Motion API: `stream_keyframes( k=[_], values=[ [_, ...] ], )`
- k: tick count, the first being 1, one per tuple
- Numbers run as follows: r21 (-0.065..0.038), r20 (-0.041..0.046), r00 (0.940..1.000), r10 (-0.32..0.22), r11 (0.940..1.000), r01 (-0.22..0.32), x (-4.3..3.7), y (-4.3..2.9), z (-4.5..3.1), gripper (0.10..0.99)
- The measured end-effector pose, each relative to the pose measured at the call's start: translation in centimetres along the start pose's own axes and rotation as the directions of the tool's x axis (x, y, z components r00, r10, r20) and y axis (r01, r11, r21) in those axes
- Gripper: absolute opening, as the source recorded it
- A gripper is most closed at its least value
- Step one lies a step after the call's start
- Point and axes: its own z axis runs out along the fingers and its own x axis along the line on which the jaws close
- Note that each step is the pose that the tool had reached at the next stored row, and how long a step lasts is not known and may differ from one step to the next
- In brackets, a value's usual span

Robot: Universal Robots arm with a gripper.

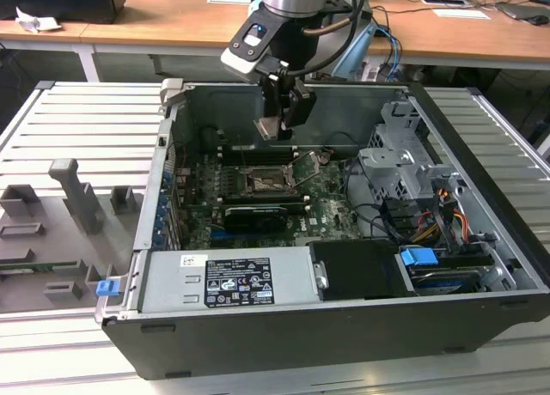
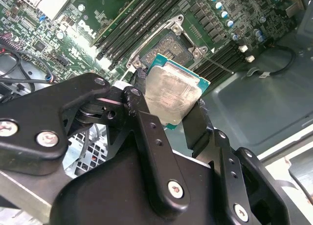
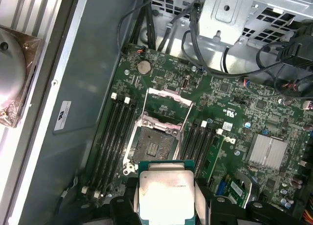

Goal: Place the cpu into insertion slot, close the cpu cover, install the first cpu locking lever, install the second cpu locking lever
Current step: 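Place the cpu into insertion slot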

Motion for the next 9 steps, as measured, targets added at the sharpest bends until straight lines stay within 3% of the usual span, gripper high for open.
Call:
stream_keyframes(
  k=[9],
  values=[
    [-0.001, -0.0001, 0.9999, 0.014, 0.9999, -0.014, 0.00, 0.00, 0.08, 0.541]
  ],
)
